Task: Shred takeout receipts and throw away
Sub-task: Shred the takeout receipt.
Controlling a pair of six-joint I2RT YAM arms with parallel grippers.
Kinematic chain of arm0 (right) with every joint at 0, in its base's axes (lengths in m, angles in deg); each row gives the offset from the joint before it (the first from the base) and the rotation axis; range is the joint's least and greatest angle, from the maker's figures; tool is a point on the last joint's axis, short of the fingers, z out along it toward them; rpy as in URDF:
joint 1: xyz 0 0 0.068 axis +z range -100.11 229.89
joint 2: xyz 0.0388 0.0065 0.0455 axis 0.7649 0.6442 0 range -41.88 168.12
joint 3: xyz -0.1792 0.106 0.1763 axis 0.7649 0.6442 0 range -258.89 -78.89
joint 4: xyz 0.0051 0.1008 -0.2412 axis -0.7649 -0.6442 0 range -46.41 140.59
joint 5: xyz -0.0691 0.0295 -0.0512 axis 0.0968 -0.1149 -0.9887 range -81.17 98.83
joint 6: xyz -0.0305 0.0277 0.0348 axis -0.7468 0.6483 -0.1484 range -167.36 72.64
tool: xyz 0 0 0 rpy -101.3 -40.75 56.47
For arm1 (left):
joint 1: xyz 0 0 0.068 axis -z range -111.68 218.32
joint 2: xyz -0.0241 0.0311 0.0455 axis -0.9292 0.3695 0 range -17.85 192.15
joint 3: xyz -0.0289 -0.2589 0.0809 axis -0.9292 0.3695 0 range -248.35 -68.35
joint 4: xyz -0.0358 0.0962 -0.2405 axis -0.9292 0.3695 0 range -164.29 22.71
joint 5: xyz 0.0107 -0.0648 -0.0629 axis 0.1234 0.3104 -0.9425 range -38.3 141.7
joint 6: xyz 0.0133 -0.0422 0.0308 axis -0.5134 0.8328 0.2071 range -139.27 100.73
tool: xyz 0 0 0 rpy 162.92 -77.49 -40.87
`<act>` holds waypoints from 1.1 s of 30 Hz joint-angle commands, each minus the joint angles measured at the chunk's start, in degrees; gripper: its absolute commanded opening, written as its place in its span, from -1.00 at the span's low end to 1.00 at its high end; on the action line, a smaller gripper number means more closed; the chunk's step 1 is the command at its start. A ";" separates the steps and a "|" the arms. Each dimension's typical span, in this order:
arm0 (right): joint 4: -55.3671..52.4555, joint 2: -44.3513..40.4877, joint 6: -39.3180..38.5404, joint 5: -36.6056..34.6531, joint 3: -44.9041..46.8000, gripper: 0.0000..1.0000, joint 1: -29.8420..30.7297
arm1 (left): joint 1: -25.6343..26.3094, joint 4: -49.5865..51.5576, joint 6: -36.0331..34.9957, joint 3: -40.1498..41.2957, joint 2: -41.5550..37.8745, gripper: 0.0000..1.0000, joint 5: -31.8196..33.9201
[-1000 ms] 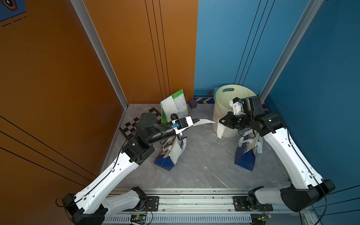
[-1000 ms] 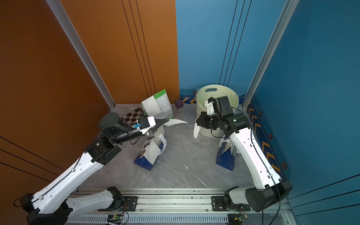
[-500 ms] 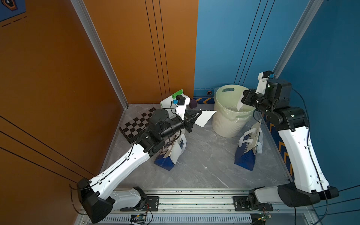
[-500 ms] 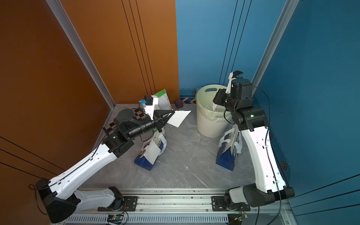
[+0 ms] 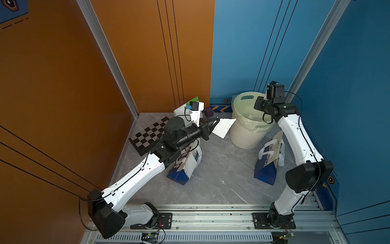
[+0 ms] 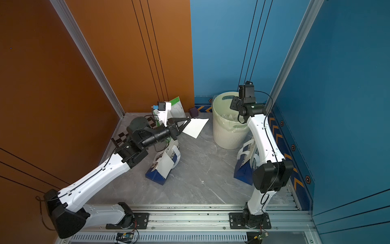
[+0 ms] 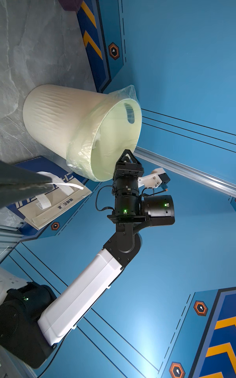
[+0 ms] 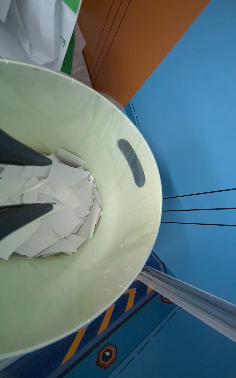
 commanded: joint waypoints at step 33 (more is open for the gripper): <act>6.06 -27.62 8.89 58.57 18.64 -0.29 11.56 | -1.70 -20.37 11.93 -1.00 6.62 -1.00 -20.04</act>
